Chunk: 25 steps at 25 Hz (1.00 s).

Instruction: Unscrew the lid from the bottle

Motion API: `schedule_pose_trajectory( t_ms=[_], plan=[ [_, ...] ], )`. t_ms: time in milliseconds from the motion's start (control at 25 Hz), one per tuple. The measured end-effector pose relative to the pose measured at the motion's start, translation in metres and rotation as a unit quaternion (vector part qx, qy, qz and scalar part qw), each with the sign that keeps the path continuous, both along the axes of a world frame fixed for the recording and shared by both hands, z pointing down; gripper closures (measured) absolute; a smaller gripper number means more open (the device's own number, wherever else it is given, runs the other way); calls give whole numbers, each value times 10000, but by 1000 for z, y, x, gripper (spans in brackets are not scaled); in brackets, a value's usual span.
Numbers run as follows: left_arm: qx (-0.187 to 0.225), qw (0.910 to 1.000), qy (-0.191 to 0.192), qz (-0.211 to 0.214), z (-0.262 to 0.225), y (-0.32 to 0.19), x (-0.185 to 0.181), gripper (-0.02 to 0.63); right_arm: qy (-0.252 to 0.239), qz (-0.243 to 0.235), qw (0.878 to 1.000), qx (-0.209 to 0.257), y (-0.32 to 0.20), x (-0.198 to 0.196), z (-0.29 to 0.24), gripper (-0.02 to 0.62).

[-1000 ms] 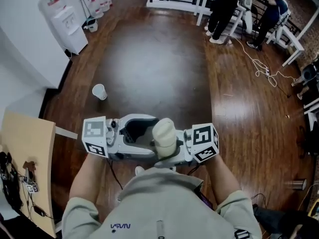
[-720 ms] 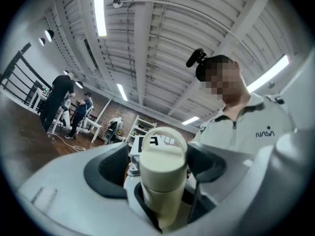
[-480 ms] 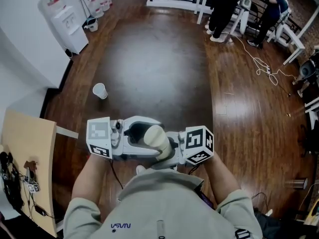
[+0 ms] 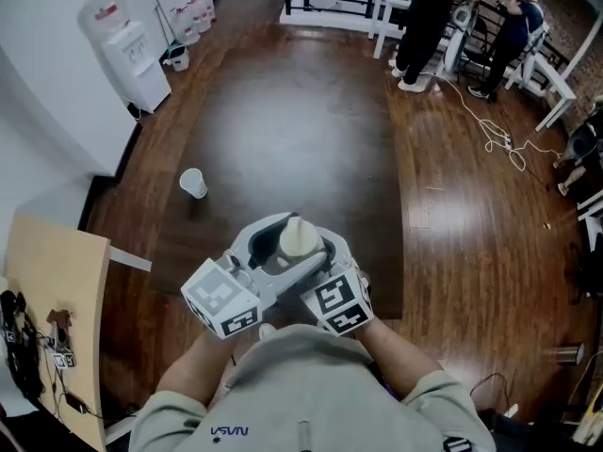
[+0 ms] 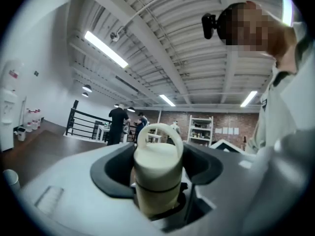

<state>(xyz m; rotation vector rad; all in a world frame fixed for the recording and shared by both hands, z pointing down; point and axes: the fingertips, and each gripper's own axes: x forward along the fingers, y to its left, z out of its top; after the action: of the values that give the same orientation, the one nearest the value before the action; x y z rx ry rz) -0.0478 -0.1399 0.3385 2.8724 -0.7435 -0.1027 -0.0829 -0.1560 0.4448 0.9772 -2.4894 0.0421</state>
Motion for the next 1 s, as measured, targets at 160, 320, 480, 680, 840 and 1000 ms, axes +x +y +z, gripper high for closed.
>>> schedule_pose_trajectory(
  t_ms=[160, 320, 480, 680, 840, 1000],
  plan=[
    [-71, 9999, 50, 66, 6, 3, 3, 325, -4, 151, 9998, 93, 1, 3, 3, 293],
    [-66, 9969, 83, 780, 4, 19, 8, 257, -387, -425, 9980, -258, 20, -8, 3, 293],
    [-42, 9818, 125, 1897, -10, 44, 0, 179, -922, -1654, 9784, -825, 52, -20, -9, 293],
    [15, 9512, 10, 3086, -30, 68, -15, 179, -1145, -3540, 9137, -1634, 108, -24, -29, 293],
    [-80, 9245, -386, 3792, -29, 91, -11, 186, -821, -4480, 8656, -2082, 142, -24, -28, 293],
    [-12, 9104, -721, 4073, -21, 104, -10, 282, -482, -4764, 8483, -2262, 154, -22, -18, 293]
  ],
)
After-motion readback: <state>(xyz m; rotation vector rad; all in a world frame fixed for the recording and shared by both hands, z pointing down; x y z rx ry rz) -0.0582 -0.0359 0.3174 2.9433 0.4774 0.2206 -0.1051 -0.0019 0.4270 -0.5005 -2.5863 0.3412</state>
